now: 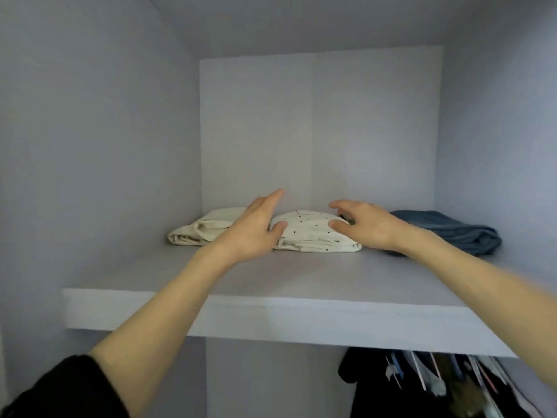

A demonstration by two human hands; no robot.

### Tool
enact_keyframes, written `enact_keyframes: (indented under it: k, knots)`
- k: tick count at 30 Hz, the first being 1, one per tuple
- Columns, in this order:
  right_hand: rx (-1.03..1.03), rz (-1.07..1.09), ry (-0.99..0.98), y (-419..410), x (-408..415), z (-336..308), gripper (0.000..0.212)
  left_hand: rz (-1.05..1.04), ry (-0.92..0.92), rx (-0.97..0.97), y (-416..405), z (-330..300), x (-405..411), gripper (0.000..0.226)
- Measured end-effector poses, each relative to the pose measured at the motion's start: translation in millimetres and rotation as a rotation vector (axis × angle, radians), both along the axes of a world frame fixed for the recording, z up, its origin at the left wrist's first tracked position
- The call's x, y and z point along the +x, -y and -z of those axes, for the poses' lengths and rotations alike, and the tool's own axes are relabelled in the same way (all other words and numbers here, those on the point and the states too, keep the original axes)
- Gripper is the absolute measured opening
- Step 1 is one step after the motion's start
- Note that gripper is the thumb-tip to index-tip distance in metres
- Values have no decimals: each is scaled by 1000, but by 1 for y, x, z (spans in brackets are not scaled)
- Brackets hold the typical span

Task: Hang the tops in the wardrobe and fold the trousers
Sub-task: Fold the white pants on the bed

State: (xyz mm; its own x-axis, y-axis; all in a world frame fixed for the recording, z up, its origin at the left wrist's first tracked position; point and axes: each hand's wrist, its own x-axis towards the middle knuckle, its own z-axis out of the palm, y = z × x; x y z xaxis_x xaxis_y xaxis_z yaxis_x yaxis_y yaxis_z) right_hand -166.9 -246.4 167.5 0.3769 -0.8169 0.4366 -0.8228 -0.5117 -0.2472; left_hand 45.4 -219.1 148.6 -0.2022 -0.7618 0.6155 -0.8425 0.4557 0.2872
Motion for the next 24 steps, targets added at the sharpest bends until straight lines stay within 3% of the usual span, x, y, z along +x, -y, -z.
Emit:
enact_keyframes:
  k: [4, 9, 17, 24]
  knots:
    - [-77, 88, 206, -67, -11, 17, 39, 218, -195, -72, -46, 28, -23, 47]
    - [-78, 241, 352, -163, -20, 48, 33, 498, -438, 39, -114, 67, -45, 33]
    - [-1, 394, 595, -309, -68, 116, 23, 775, -390, 251, -207, 110, -111, 22]
    - [92, 788, 692, -525, -145, 195, 25, 1105, -330, 557, -366, 162, -232, 18]
